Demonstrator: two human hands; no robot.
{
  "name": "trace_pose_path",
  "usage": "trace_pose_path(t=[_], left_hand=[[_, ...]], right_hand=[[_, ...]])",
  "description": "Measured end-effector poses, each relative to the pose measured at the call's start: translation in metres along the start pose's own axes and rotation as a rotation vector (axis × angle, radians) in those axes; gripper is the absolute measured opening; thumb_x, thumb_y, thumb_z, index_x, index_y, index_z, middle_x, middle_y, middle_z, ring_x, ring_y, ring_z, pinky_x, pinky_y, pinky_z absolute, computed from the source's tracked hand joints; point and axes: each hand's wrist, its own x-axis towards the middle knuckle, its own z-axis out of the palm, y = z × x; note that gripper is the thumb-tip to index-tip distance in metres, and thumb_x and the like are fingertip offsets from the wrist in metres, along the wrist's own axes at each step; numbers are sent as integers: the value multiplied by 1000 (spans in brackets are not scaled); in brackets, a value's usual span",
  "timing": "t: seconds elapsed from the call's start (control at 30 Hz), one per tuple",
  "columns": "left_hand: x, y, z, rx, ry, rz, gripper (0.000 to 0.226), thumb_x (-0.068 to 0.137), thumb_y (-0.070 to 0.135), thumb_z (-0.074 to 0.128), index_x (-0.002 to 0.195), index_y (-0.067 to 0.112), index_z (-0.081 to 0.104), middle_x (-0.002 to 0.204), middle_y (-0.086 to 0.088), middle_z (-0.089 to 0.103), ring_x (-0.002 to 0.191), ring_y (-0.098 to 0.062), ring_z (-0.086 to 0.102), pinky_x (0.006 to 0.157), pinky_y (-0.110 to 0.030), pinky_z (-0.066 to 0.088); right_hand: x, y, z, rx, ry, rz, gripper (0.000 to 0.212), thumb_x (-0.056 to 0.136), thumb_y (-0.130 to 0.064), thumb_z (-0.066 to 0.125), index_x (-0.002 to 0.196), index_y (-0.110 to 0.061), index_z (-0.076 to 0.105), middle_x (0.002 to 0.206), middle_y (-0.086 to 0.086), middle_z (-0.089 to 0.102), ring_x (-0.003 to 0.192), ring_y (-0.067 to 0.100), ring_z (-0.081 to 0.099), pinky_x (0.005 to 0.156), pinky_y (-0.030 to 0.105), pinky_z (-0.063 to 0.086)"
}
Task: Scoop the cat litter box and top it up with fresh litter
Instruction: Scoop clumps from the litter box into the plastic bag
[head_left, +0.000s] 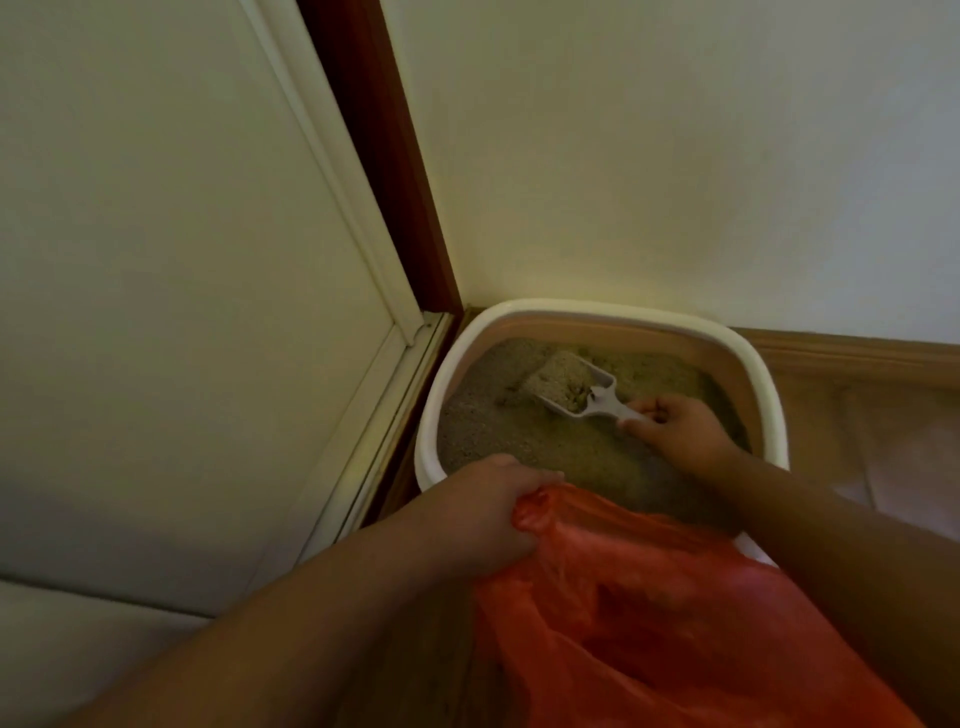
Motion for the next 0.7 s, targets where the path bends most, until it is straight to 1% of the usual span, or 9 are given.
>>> trace_pose_path(t=[0.07, 0.1, 0.17, 0.27, 0.33, 0.43, 0.5, 0.6, 0.7], left_hand=[[4, 8, -2, 21, -10, 24, 69, 91, 28, 68, 152, 42, 38, 114, 10, 43, 109, -9, 50, 92, -22, 41], [4, 11, -3, 23, -15, 29, 69, 91, 28, 68, 151, 41, 39, 114, 10, 43, 111, -10, 51, 93, -22, 41], [5, 16, -5, 30, -17, 36, 68, 91, 28, 69, 151, 41, 40, 114, 11, 42, 114, -11, 50, 94, -20, 39], [5, 21, -8, 60, -29, 55, 67, 91, 28, 69, 151, 38, 40, 116, 11, 42, 115, -8, 47, 94, -19, 34], [4, 23, -10, 84, -35, 68, 66, 91, 29, 69, 151, 36, 41, 125, 7, 48, 121, -12, 48, 95, -19, 33], [1, 27, -13, 101, -21, 61, 61, 90, 29, 70, 147, 30, 47, 133, 1, 51, 124, -15, 51, 94, -19, 36], [-2, 27, -16, 112, -26, 47, 61, 89, 29, 72, 145, 26, 50, 133, 0, 51, 125, -16, 51, 99, -24, 41], [-5, 27, -21, 127, -81, 25, 65, 86, 27, 74, 146, 23, 48, 134, -1, 50, 125, -18, 50, 103, -30, 45], [-9, 26, -22, 135, -122, 19, 71, 85, 25, 75, 149, 23, 43, 138, -2, 47, 126, -17, 48, 104, -28, 44]], right_hand=[[-12, 1, -16, -6, 42, -33, 21, 87, -29, 77, 103, -16, 72, 88, 2, 72, 76, 16, 68, 63, 29, 54], [-18, 1, -24, -8, 44, -45, 20, 86, -28, 77, 103, -17, 71, 89, 1, 71, 78, 16, 68, 65, 30, 55], [-29, 0, -37, 0, 40, -60, 19, 85, -28, 78, 100, -20, 71, 89, 1, 73, 80, 17, 70, 71, 36, 59], [-43, 3, -52, 47, 79, -34, 15, 83, -26, 80, 95, -21, 72, 86, 2, 74, 76, 19, 71, 71, 40, 61], [-51, 6, -59, 52, 92, -28, 14, 82, -24, 82, 93, -22, 72, 87, 3, 75, 77, 21, 72, 73, 42, 62], [-62, 5, -71, 83, 53, -30, 17, 81, -22, 82, 96, -20, 74, 91, 5, 75, 85, 24, 73, 80, 44, 62], [-67, 3, -79, 104, 27, -27, 18, 82, -19, 81, 98, -17, 74, 93, 7, 76, 88, 28, 73, 83, 45, 61], [-71, -1, -86, 150, 30, -56, 20, 83, -15, 80, 101, -12, 73, 94, 11, 76, 87, 30, 74, 82, 49, 62], [-74, -9, -89, 139, 17, -84, 19, 83, -15, 80, 101, -13, 73, 92, 10, 76, 87, 28, 74, 77, 42, 63]])
